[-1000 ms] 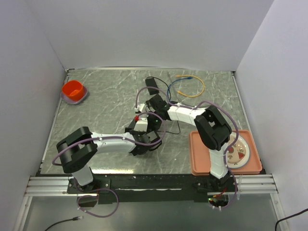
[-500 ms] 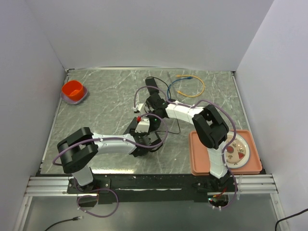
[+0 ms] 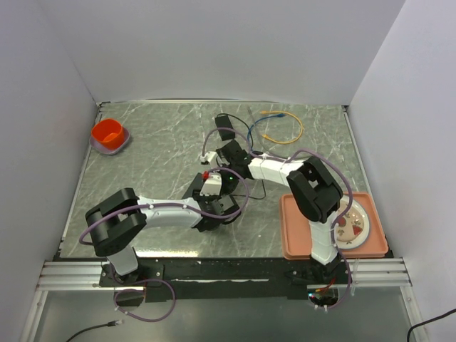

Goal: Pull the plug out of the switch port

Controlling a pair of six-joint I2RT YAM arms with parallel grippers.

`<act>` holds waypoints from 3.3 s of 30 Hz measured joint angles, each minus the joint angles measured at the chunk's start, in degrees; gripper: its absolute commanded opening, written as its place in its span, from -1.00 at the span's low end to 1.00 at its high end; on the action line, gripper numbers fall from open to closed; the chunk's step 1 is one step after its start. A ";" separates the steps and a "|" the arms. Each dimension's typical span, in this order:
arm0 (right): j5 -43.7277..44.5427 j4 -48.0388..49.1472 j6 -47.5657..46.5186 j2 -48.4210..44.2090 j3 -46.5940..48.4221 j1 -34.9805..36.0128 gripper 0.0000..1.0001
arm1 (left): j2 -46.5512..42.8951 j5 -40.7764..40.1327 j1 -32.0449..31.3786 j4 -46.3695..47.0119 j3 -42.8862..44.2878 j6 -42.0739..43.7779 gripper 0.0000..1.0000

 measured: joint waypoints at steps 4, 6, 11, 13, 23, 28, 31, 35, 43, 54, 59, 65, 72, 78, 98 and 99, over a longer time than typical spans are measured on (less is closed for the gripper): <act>0.26 2.69 1.88 -0.42 -1.33 0.02 -1.00 | -0.31 0.76 1.07 1.18 -0.79 0.42 -0.24; 0.50 4.04 2.69 -0.70 -2.14 0.04 -1.00 | -0.66 1.09 1.84 1.99 -1.14 0.55 -0.24; -1.27 7.26 4.85 -1.16 -4.15 1.38 -1.00 | -0.85 1.40 4.92 5.79 -1.60 0.31 -0.24; -1.55 8.92 6.82 -1.16 -4.70 1.99 -1.00 | -0.96 1.49 5.57 6.97 -1.97 0.31 -0.24; -0.09 13.94 12.68 -1.97 -7.28 2.67 -1.00 | -3.19 2.19 6.19 11.26 -4.15 -0.17 0.29; 5.31 10.49 14.36 -5.03 -8.76 3.08 -1.00 | -10.84 7.82 6.95 15.65 -9.11 -0.96 0.99; 9.62 6.32 15.89 -7.85 -9.73 2.51 -1.00 | -16.13 12.35 6.32 15.37 -11.87 -0.15 0.93; 13.00 5.66 19.43 -11.82 -11.78 -0.35 -1.00 | -24.24 16.65 5.40 14.62 -14.49 0.98 0.93; 14.25 12.92 29.05 -17.64 -19.89 -9.29 -1.00 | -43.23 19.15 5.25 20.15 -20.76 2.97 0.94; 9.75 14.43 36.83 -0.92 13.16 -17.00 -1.00 | -48.78 20.39 5.25 21.11 -26.34 2.78 0.93; 8.96 15.32 40.35 9.40 24.85 -19.69 -0.69 | -48.74 21.11 5.09 20.90 -27.19 2.71 0.94; 9.68 14.05 43.12 19.02 30.25 -20.22 0.11 | -49.13 20.96 4.98 20.65 -27.21 2.73 0.94; 18.99 27.58 44.44 0.22 0.85 -17.94 0.63 | -51.91 18.78 4.98 20.31 -27.21 1.84 0.95; 25.83 38.49 43.98 -23.54 -7.98 -8.72 0.46 | -46.45 15.43 5.05 18.40 -25.14 -0.04 0.95; 1.57 35.74 47.56 2.40 -1.11 -4.26 -1.00 | -39.69 8.72 5.99 7.50 -25.46 -33.48 -0.98; 1.49 35.71 47.82 4.11 1.86 -4.50 -1.00 | -38.60 8.59 6.25 7.08 -25.38 -34.69 -0.98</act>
